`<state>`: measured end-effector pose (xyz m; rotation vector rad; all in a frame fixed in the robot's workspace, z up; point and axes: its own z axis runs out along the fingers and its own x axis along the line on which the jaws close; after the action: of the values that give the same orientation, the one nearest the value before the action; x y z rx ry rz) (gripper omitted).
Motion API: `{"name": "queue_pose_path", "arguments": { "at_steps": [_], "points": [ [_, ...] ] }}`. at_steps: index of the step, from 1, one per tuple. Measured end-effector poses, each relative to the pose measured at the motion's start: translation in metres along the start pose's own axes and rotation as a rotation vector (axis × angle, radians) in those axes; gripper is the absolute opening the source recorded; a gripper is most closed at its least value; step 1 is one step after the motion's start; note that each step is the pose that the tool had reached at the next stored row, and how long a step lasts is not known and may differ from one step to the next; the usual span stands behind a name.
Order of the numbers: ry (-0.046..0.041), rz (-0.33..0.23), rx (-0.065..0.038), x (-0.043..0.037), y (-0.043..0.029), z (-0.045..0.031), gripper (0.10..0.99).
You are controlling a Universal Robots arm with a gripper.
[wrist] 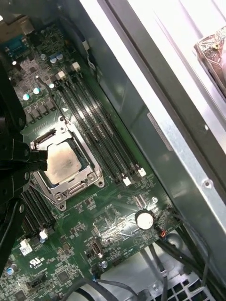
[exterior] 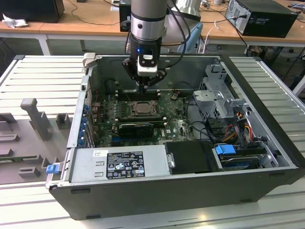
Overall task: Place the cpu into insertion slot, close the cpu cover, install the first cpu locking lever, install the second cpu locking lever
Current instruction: 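Install the first cpu locking lever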
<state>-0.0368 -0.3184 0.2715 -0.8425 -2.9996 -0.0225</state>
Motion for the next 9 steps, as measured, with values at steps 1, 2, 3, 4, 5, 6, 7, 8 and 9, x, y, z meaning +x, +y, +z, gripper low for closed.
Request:
{"name": "queue_pose_path", "arguments": {
  "at_steps": [1,2,3,4,5,6,7,8,9],
  "points": [
    [0.0,-0.007,0.0,0.0002,-0.0001,0.0,0.106],
    [0.0,-0.017,0.0,0.0003,-0.0002,0.0,0.106],
    [0.0002,-0.025,0.0,0.0004,-0.0002,0.0001,0.106],
    [0.0011,-0.032,-0.001,0.0004,-0.0002,0.0001,0.106],
    [-0.0004,-0.04,-0.004,0.0005,-0.0002,0.0001,0.106],
    [-0.0058,-0.048,-0.007,0.0005,-0.0003,0.0001,0.106],
    [-0.0114,-0.055,-0.011,0.0004,-0.0003,0.0001,0.106],
    [-0.0183,-0.063,-0.015,0.0004,-0.0003,0.0001,0.106],
    [-0.0271,-0.071,-0.02,0.0004,-0.0002,0.0001,0.106]
  ]
}}
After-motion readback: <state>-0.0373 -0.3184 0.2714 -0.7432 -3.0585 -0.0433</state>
